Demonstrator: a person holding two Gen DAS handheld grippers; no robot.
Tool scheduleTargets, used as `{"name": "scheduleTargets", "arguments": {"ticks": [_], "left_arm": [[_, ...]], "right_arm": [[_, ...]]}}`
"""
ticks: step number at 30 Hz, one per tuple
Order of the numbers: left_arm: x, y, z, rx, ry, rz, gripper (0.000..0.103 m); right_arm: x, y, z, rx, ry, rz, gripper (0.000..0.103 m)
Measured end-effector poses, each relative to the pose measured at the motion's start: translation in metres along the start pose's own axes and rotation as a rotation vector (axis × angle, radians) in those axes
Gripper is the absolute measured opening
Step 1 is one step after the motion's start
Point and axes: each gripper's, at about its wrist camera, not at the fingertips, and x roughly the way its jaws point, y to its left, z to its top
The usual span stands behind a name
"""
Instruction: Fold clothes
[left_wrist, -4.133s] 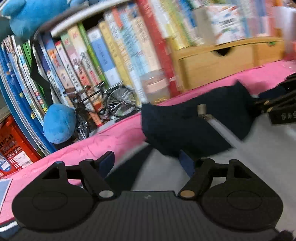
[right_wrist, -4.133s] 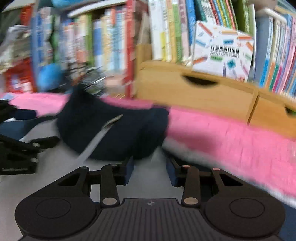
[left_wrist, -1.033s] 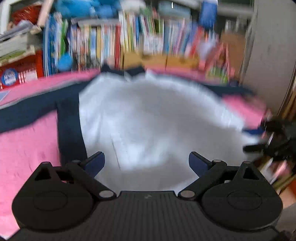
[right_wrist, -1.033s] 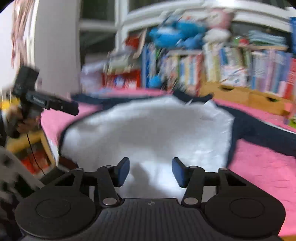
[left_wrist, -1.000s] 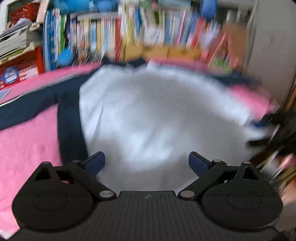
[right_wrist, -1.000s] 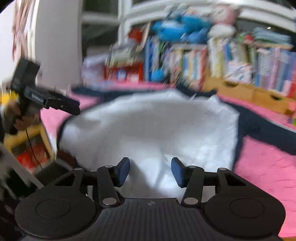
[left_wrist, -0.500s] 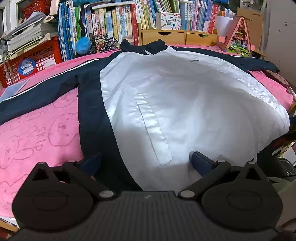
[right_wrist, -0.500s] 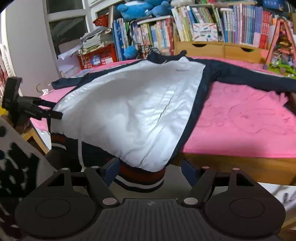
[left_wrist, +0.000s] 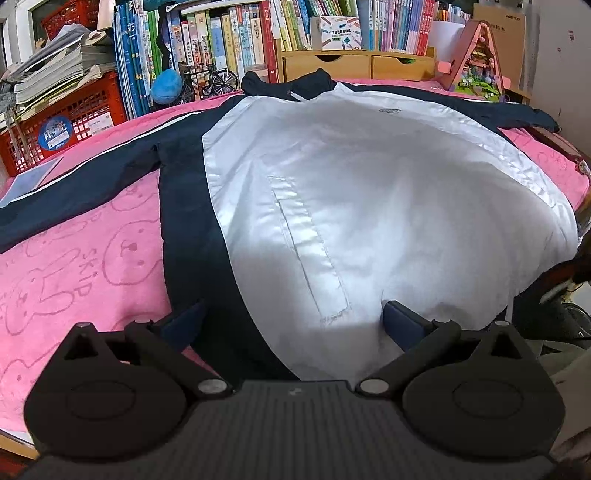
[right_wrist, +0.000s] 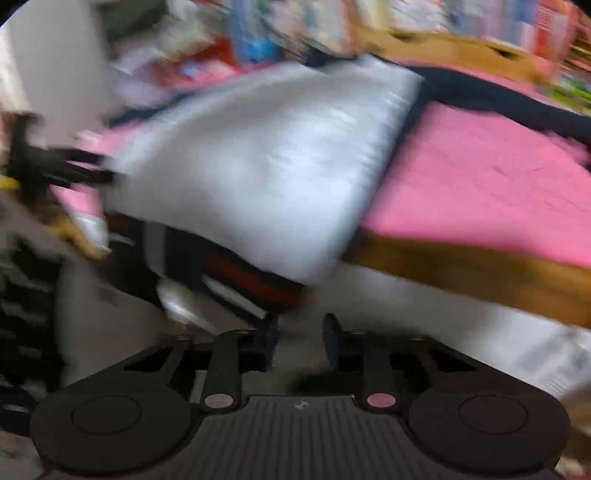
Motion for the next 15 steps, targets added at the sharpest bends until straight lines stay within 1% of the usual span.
{"name": "scheduleTargets", "arguments": {"ticks": [1, 3, 5, 6, 7, 10, 12, 15], "left_arm": [[0.0, 0.0, 0.001, -0.002, 0.006, 0.003, 0.103], [0.0, -0.001, 0.002, -0.006, 0.017, 0.009, 0.103], [0.001, -0.002, 0.003, -0.01, 0.028, 0.015, 0.103], [0.001, -0.002, 0.004, -0.012, 0.034, 0.017, 0.103], [0.001, -0.002, 0.005, -0.014, 0.04, 0.02, 0.103], [0.001, -0.003, 0.006, -0.021, 0.055, 0.028, 0.103], [0.001, -0.003, 0.007, -0.025, 0.063, 0.031, 0.103], [0.002, -0.004, 0.009, -0.032, 0.076, 0.035, 0.103]], "right_arm": [[0.0, -0.003, 0.0, 0.017, 0.01, -0.045, 0.027], [-0.01, -0.005, 0.004, 0.03, -0.018, -0.07, 0.027], [-0.027, 0.001, 0.015, 0.004, -0.099, -0.063, 0.03], [-0.034, 0.007, 0.022, -0.019, -0.141, -0.063, 0.039], [-0.039, 0.016, 0.032, -0.058, -0.181, -0.07, 0.053], [-0.039, 0.046, 0.062, -0.202, -0.259, -0.092, 0.069], [-0.028, 0.064, 0.081, -0.251, -0.287, -0.068, 0.076], [0.0, 0.082, 0.11, -0.26, -0.292, -0.002, 0.077]]}}
